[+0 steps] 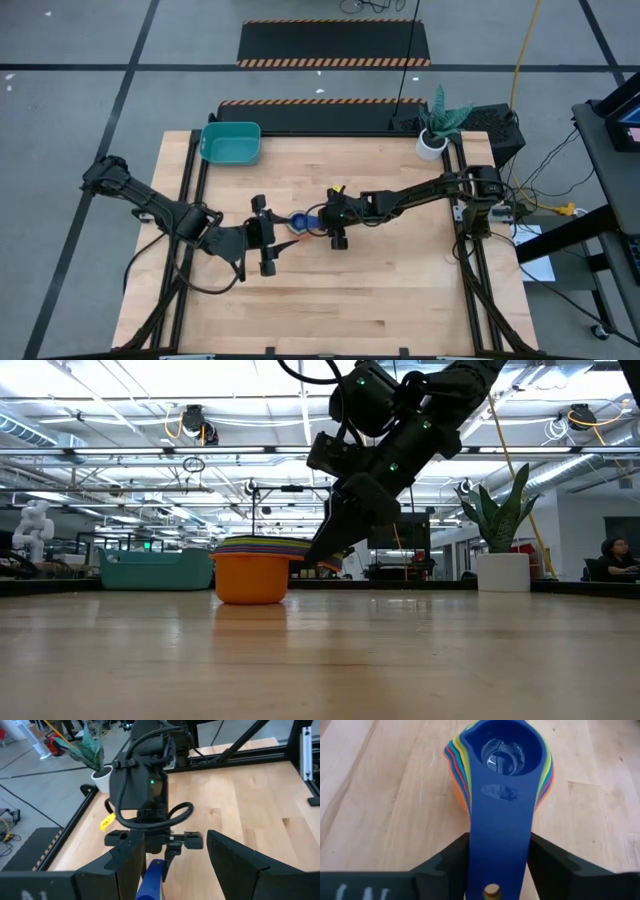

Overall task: Nest measuring cups in basket
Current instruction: Stack the dark blue measuring cup on top of the green measuring cup, then put the stacked measuring cups into the green bin

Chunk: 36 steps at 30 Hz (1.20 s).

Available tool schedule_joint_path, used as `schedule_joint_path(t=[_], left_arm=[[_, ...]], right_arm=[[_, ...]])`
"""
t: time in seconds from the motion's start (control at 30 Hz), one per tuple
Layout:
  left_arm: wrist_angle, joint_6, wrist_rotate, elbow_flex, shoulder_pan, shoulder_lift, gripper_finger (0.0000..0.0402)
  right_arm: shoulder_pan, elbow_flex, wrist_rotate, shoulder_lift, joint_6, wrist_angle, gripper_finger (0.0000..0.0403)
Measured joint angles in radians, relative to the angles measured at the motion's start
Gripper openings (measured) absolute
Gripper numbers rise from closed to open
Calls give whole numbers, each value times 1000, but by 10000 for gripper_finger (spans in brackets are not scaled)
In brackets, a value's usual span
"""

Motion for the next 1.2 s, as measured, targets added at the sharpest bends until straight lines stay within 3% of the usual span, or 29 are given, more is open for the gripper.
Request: schedule_joint_path(t=[0.2, 0.5, 0.73, 0.97, 1.2], left_arm=[[-13, -37, 13, 0, 48, 0, 218], [-101, -45, 37, 0, 111, 0, 218], [-114, -45, 64, 0, 140, 0, 218], [-99, -98, 161, 7, 196, -1, 218], [-80, -84, 181, 8, 280, 17, 218]], right_arm=[[0, 0, 0, 0, 21, 0, 159], [0, 0, -2, -60, 26, -39, 236], [4, -13, -1, -168, 51, -199, 272], [5, -194, 15, -340, 125, -195, 269], [5, -434, 53, -515, 174, 103, 266]])
